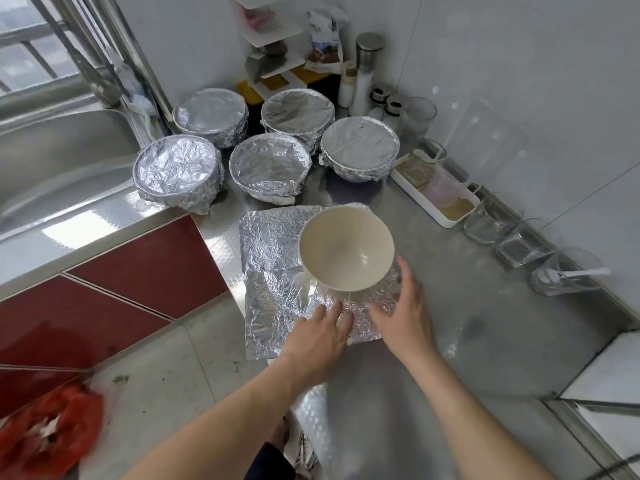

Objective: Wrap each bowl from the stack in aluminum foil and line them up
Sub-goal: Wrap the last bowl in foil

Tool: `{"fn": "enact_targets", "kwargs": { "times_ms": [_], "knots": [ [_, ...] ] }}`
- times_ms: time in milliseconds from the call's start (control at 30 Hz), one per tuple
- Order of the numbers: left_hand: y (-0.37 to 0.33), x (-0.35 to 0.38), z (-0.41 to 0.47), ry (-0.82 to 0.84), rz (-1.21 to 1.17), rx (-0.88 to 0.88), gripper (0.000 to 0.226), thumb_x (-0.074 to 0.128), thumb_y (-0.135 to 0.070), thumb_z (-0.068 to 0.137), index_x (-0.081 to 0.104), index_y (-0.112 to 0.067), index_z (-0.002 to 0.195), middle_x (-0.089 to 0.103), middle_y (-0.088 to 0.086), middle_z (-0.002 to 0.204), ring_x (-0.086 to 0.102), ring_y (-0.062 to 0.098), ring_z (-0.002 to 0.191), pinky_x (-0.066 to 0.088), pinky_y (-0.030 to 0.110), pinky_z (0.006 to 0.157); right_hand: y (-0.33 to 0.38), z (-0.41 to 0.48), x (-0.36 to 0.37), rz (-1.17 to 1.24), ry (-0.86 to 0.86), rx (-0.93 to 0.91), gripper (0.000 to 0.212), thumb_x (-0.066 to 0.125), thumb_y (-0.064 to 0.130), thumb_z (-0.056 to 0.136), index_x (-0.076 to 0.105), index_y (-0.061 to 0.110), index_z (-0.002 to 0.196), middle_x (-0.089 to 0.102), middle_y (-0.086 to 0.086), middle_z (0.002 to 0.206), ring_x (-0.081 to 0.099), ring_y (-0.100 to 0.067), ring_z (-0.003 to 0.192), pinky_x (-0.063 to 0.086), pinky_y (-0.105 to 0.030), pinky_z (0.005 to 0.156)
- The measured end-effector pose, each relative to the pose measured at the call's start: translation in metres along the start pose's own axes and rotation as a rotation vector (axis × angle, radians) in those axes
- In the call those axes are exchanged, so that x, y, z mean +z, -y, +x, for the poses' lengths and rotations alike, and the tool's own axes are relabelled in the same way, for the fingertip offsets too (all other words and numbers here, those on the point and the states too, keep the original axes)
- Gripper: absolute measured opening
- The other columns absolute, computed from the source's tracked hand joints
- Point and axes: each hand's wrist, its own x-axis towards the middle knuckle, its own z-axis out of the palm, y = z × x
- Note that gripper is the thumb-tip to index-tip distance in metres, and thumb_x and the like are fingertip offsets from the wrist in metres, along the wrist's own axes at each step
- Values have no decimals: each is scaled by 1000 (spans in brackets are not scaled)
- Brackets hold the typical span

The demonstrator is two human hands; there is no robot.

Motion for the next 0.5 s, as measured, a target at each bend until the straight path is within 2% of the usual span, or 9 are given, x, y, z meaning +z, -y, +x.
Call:
{"fn": "enact_targets", "kwargs": {
  "times_ms": [67, 133, 167, 233, 300, 367, 400, 433, 500],
  "knots": [
    [0, -11, -3, -161, -121, -80, 43, 51, -33, 91, 40, -19, 130, 45, 2, 127, 51, 26, 112, 49, 38, 81, -4, 1, -9, -82, -96, 182, 82, 74, 22, 79, 29, 18, 148, 46, -17, 136, 46, -34, 123, 39, -40, 97],
    [4, -27, -3, -332, -454, -322, 25, 51, -37, 91, 46, -21, 109, 51, -4, 105, 54, 19, 88, 44, 34, 69, -14, 3, -14, -118, -52, 362, 77, 73, 33, 81, 34, 12, 144, 49, -21, 133, 46, -36, 124, 38, -40, 98],
    [9, -35, -2, -391, -678, -478, 23, 54, -40, 90, 45, -22, 102, 54, -4, 97, 55, 19, 80, 45, 35, 67, -18, 3, -15, -123, -3, 422, 75, 72, 38, 81, 37, 9, 141, 51, -20, 132, 47, -35, 123, 40, -40, 98],
    [21, -48, 6, -470, -1198, -742, 26, 59, -40, 89, 42, -22, 95, 62, 6, 91, 61, 22, 67, 53, 40, 65, -27, 4, -13, -127, 74, 493, 69, 71, 44, 81, 45, 7, 132, 57, -15, 129, 52, -33, 119, 43, -37, 93],
    [33, -57, 14, -463, -1528, -859, 29, 62, -36, 91, 40, -20, 99, 64, 17, 95, 63, 23, 56, 53, 37, 56, -31, 6, -9, -96, 99, 561, 63, 73, 44, 77, 52, 7, 124, 62, -9, 118, 58, -30, 111, 43, -32, 82],
    [40, -63, 21, -368, -1599, -865, 38, 62, -31, 93, 37, -14, 114, 65, 20, 93, 64, 26, 56, 56, 40, 59, -32, 9, -6, -45, 116, 597, 46, 76, 39, 72, 63, 5, 100, 65, -6, 90, 61, -24, 85, 40, -29, 67],
    [42, -65, 24, -328, -1612, -862, 41, 61, -27, 93, 35, -12, 121, 66, 20, 92, 66, 28, 60, 58, 43, 64, -32, 11, -5, -20, 128, 611, 36, 76, 36, 71, 64, 4, 83, 60, -5, 74, 55, -20, 70, 37, -28, 60],
    [44, -65, 27, -296, -1619, -858, 43, 60, -22, 94, 34, -12, 126, 67, 21, 91, 67, 31, 64, 59, 45, 68, -31, 10, -4, -9, 145, 620, 29, 76, 31, 70, 61, 7, 70, 54, -4, 64, 49, -19, 61, 33, -28, 55],
    [45, -66, 30, -270, -1594, -843, 46, 57, -14, 94, 34, -9, 134, 69, 20, 86, 70, 33, 69, 60, 43, 67, -28, 10, -1, 14, 150, 600, 23, 74, 23, 70, 57, 11, 60, 51, -3, 58, 45, -19, 58, 34, -28, 53]
  ]
}}
